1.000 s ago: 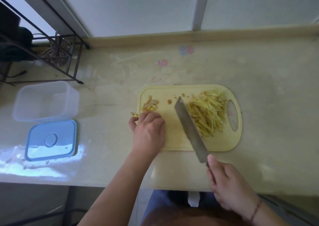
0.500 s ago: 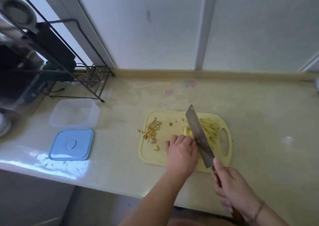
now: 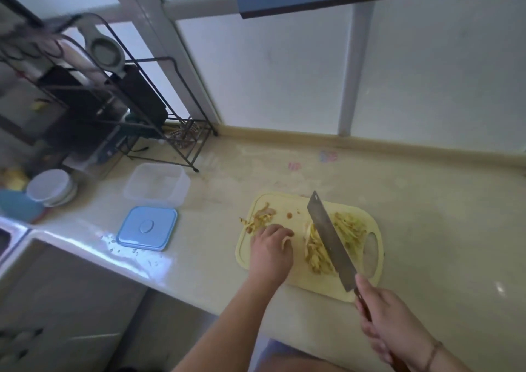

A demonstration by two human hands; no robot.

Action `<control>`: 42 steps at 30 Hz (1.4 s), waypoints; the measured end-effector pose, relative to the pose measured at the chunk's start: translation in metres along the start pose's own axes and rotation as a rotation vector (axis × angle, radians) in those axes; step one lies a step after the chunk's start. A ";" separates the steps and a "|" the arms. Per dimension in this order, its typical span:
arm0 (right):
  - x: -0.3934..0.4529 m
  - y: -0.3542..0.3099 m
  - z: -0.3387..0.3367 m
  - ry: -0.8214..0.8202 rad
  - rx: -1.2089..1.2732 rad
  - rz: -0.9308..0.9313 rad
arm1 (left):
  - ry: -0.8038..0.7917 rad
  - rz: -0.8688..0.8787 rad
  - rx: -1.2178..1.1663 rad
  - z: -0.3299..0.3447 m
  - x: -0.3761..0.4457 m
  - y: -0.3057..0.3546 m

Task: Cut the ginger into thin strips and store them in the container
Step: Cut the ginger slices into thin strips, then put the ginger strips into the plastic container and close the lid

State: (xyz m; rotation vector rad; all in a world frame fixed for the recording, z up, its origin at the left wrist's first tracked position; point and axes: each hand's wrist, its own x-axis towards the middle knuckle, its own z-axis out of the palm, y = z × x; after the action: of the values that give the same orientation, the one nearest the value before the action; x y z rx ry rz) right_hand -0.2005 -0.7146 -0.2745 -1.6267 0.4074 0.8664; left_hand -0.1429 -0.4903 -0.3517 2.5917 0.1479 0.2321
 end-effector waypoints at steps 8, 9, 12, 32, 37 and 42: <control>0.004 -0.007 0.020 0.029 0.015 0.040 | -0.010 -0.134 0.012 -0.031 0.065 -0.059; 0.005 -0.009 0.026 0.045 0.024 0.046 | -0.059 -0.110 0.028 -0.029 0.072 -0.060; 0.008 -0.016 0.045 0.091 0.058 0.055 | -0.203 -0.075 0.101 -0.022 0.083 -0.060; -0.005 0.030 -0.006 0.256 0.163 -0.048 | -0.150 0.219 -0.212 -0.006 0.050 -0.042; 0.017 0.021 -0.003 0.117 -0.068 -0.058 | -0.148 0.285 -0.112 -0.036 0.049 -0.064; 0.041 -0.018 0.034 -0.015 -0.085 -0.120 | 0.173 0.068 0.045 -0.090 0.078 -0.122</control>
State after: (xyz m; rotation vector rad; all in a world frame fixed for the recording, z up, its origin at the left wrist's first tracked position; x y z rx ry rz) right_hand -0.1717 -0.6697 -0.2936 -1.7041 0.2630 0.8140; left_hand -0.0911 -0.3296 -0.3282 2.6214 0.1286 0.4826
